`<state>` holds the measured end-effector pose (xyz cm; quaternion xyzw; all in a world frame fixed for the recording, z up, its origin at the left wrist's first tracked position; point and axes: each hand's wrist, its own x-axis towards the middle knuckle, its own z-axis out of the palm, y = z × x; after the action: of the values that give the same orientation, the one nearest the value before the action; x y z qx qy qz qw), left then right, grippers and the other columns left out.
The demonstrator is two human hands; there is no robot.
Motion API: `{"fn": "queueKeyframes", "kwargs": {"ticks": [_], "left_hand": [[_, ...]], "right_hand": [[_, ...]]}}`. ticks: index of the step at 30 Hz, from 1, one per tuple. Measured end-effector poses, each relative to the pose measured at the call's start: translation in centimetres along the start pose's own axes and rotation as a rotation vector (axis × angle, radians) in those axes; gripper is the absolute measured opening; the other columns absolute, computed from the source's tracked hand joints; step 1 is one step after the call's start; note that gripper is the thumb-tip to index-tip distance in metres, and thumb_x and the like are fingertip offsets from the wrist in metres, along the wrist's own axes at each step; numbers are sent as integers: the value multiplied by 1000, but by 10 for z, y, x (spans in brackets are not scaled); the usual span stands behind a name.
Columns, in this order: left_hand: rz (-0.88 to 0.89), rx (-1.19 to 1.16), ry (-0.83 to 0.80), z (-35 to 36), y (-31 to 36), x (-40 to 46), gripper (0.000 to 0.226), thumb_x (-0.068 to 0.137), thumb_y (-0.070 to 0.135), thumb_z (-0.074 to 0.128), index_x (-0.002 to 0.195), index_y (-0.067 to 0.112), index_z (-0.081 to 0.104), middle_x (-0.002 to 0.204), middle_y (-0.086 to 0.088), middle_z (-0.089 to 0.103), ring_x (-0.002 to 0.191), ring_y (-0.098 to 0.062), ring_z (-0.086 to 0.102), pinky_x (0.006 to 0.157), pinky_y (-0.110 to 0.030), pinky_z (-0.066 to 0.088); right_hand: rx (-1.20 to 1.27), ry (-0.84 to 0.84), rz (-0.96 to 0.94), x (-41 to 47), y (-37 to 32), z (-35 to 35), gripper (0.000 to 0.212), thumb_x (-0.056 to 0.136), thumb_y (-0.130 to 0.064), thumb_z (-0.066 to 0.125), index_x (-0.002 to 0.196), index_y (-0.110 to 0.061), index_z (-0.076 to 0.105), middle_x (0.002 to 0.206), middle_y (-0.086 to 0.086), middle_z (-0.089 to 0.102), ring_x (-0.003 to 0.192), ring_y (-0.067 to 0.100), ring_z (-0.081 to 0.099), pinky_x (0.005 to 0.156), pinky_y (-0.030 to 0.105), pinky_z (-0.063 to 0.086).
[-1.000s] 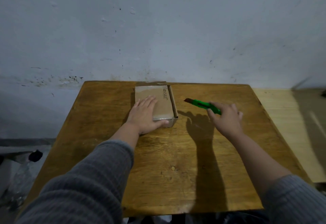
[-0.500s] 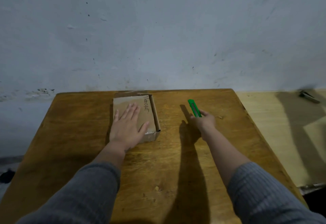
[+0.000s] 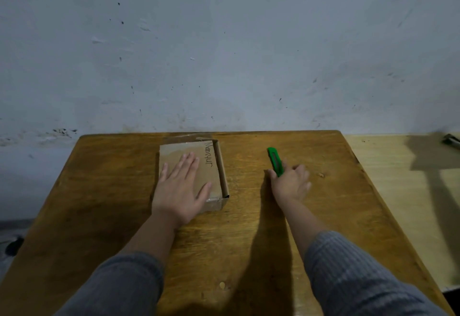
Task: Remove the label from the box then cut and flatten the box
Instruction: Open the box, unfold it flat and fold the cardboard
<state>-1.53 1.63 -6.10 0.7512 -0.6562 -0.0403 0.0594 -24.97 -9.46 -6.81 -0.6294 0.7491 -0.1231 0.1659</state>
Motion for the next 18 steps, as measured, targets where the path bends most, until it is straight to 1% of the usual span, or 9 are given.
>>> {"fn": "queueKeyframes", "kwargs": {"ticks": [2,4,7,9,11,13,16,18], "left_hand": [[7,1,6,1,0,-1,79,88,66,1,153,21,1,160,4,-4,146,-10,-8,119,-41,-6],[10,-14,5,0,2,-2,78,89,65,3,153,21,2,161,4,-3,147,-10,-7,119,-42,-5],[1,-5,14,-2,4,-3,75,92,63,8,153,20,5,161,2,0,147,-12,-5,120,-45,-1],[-7,7,5,-3,6,-4,74,94,61,11,153,19,5,161,2,1,148,-12,-4,120,-46,0],[-13,9,-13,-4,7,-5,73,94,61,12,153,18,4,162,1,0,147,-12,-5,120,-46,-2],[-14,20,-33,-5,7,-5,73,94,60,11,153,18,3,162,1,-2,147,-11,-7,120,-45,-3],[-20,14,-40,-6,6,-8,74,94,61,11,153,18,1,161,1,-4,147,-12,-8,120,-45,-3],[-15,1,-46,-6,3,-12,74,94,62,10,153,19,0,161,2,-5,147,-12,-9,120,-45,-2]], "right_hand": [[23,51,-71,-7,-12,-1,52,90,-43,52,140,-30,40,128,10,43,118,26,38,93,39,34],[115,30,-133,-21,-28,4,46,92,-37,51,137,-32,44,133,8,45,122,25,39,98,39,36],[253,-42,-253,-50,-50,15,40,94,-32,49,134,-32,47,127,8,55,117,25,50,97,40,46],[335,-120,-354,-73,-58,19,38,96,-29,46,134,-30,48,129,10,56,118,27,53,97,40,47],[368,-149,-437,-91,-61,21,38,96,-28,46,134,-28,49,128,7,59,115,25,55,95,37,48],[365,-153,-459,-100,-61,22,38,97,-25,46,134,-26,49,126,5,60,111,22,57,93,35,49],[430,-168,-448,-102,-59,21,36,95,-17,49,131,-18,53,130,4,60,117,18,56,97,27,45],[488,-202,-393,-99,-54,20,36,94,-14,51,130,-18,54,132,3,59,120,14,54,97,21,41]]}}
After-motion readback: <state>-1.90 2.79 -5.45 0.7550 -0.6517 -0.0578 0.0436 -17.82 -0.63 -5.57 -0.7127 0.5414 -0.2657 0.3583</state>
